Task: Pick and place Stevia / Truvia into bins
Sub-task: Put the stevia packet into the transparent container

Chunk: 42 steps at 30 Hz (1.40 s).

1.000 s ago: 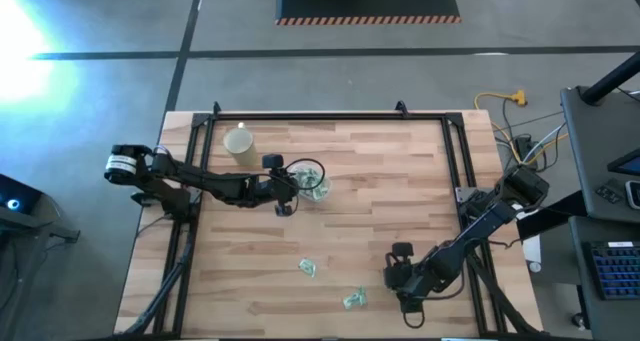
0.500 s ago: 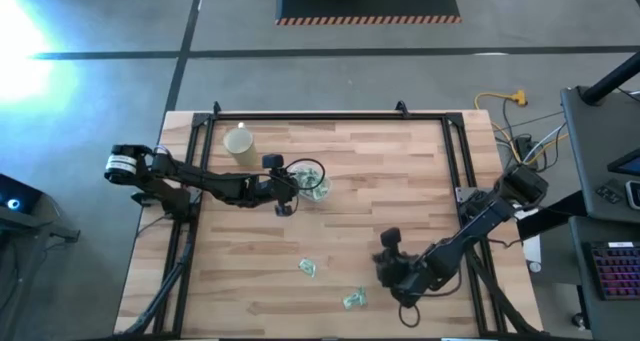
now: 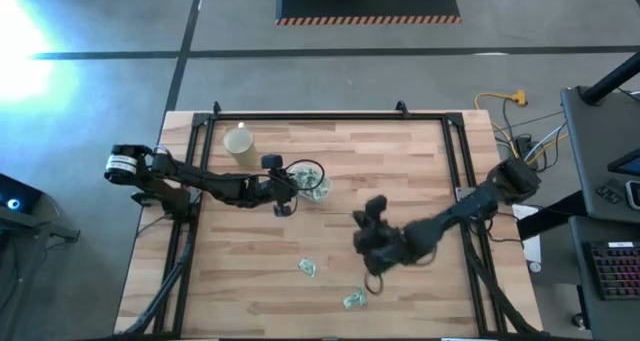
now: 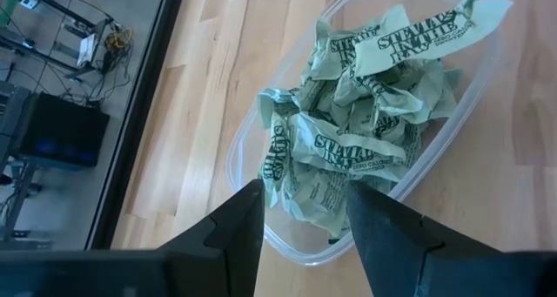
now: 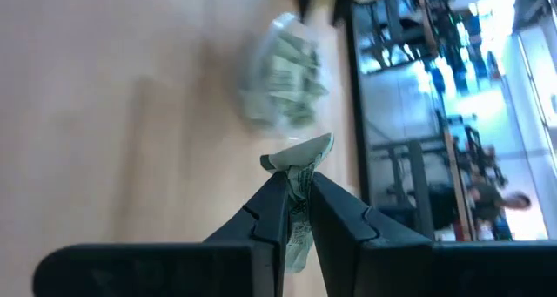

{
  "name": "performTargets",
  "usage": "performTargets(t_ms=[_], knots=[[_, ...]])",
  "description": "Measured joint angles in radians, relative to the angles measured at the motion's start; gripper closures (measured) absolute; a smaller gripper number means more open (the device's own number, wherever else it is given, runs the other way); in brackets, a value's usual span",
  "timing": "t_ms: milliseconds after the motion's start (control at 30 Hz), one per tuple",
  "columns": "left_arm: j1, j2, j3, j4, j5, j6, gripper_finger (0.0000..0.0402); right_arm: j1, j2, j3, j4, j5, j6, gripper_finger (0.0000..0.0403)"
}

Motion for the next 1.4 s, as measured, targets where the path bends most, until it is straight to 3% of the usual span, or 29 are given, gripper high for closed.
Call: performTargets(t_ms=[100,233,533,800,933,1133,1400], knots=[[-0.001,0.0,0.0,-0.003,-0.008,0.0,0.0253,-0.093,0.0,0.021,0.023,-0.011,-0.051,0.0365],[-0.001,-0.005,0.0,-0.045,-0.112,-0.005,0.0253,-0.216,0.0,0.037,0.077,-0.064,-0.131,0.0365],[-0.059,-0.126,-0.004,-0.075,-0.144,-0.028,0.0253,-0.469,-0.002,0.033,0.274,-0.398,-0.257,0.0364],[-0.227,-0.33,-0.009,-0.122,-0.139,-0.054,0.0253,-0.6,-0.002,0.009,0.477,-0.807,-0.297,0.0364],[-0.331,-0.43,-0.017,-0.123,-0.139,-0.056,0.0253,-0.632,0.002,-0.009,0.571,-0.938,-0.305,0.0364],[-0.462,-0.519,-0.017,-0.12,-0.138,-0.055,0.0253,-0.651,0.044,-0.012,0.669,-1.057,-0.301,0.0364],[-0.545,-0.537,-0.017,-0.119,-0.139,-0.053,0.0253,-0.684,0.155,-0.006,0.741,-1.064,-0.305,0.0364]])
